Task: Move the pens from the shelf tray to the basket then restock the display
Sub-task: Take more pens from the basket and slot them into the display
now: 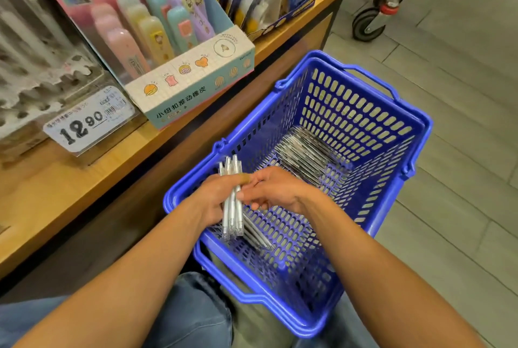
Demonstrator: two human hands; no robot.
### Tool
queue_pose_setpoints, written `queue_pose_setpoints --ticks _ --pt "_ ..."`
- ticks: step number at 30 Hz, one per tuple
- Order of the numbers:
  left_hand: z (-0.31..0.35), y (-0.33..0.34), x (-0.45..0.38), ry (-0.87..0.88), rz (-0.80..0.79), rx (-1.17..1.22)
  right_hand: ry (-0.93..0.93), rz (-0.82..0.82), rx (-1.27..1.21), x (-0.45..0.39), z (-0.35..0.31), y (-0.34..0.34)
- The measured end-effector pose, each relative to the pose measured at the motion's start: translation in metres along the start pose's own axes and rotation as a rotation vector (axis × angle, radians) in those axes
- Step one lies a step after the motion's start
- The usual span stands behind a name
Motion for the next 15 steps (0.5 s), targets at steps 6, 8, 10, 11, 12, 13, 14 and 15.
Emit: queue_pose_setpoints --ticks 6,8,10,11,12,13,14,15 --pt "0.001 -0.015 -0.003 0.000 0.209 -0.112 0.317 0.107 0.411 -0.045 0.073 -0.041" --pt "-0.001 -0.017 -0.004 -0.007 0.228 -0.120 0.418 0.173 0.775 -0.063 0.105 -0.038" --pt "-0.002 -0.016 -0.003 -0.028 0.208 -0.116 0.476 0.190 0.863 -0.070 0.133 -0.030" --pt "-0.003 -0.016 -0.002 -0.040 0.188 -0.106 0.491 0.205 0.858 -0.071 0.143 -0.028" --pt "-0.002 -0.016 -0.002 -0.050 0.170 -0.092 0.503 0.222 0.854 -0.072 0.150 -0.026" --pt "-0.002 -0.015 -0.002 -0.058 0.156 -0.077 0.514 0.229 0.861 -0.072 0.155 -0.023" --pt "-0.002 -0.014 -0.002 -0.062 0.149 -0.066 0.522 0.226 0.882 -0.073 0.159 -0.020" --pt "-0.002 -0.014 -0.002 -0.061 0.148 -0.061 0.523 0.226 0.909 -0.073 0.160 -0.016"
Point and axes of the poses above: each hand's wrist, its own x-axis away from the middle knuckle, its own y-axis out of the palm, z = x × y, the point moved 8 cm from there along -x, towards the middle knuckle, and after that the axes turned 8 degrees about -z, right-handed, at the moved point
